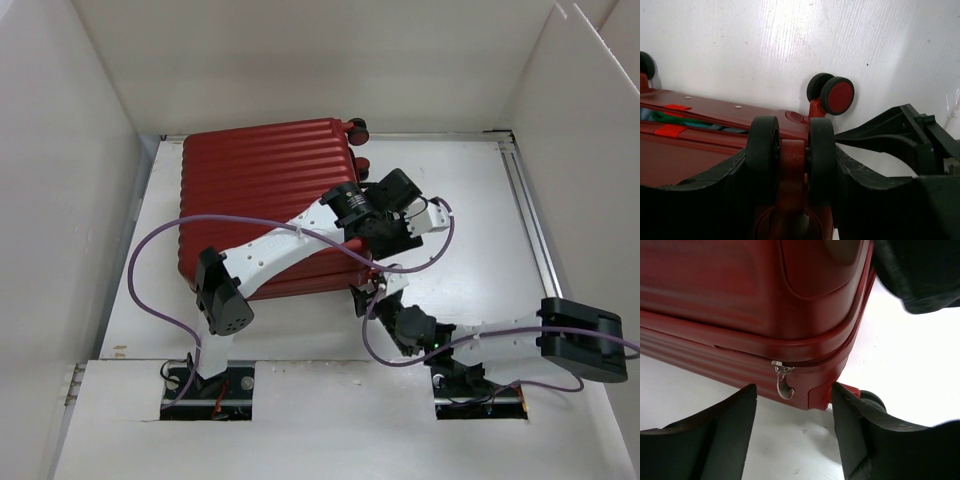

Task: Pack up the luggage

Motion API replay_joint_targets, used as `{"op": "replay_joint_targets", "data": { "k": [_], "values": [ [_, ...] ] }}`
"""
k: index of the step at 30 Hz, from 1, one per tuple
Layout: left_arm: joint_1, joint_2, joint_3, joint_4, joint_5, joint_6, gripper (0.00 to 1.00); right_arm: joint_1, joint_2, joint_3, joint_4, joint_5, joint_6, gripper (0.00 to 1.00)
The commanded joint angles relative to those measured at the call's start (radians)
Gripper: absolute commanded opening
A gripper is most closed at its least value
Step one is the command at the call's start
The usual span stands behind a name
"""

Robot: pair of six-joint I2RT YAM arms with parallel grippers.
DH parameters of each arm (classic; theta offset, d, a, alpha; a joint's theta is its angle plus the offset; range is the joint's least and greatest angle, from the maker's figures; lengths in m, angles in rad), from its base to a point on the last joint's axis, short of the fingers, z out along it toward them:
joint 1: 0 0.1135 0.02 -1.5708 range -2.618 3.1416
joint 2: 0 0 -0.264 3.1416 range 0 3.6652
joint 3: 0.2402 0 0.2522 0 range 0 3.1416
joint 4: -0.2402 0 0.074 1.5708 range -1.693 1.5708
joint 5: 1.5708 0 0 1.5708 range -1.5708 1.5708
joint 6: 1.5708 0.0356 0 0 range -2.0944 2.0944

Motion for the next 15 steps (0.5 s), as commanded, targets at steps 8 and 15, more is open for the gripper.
{"op": "replay_joint_targets", "data": {
  "k": [8, 15],
  "values": [
    [-0.061, -0.074, 0.106, 0.18, 0.119, -0.058, 0.0, 0.002, 0.038, 0.093, 0.107, 0.144, 0.062, 0.4],
    [-0.061, -0.074, 0.096, 0.18, 0.11, -0.058, 0.0, 0.002, 0.049, 0.103, 0.107, 0.126, 0.062, 0.31]
  ]
}}
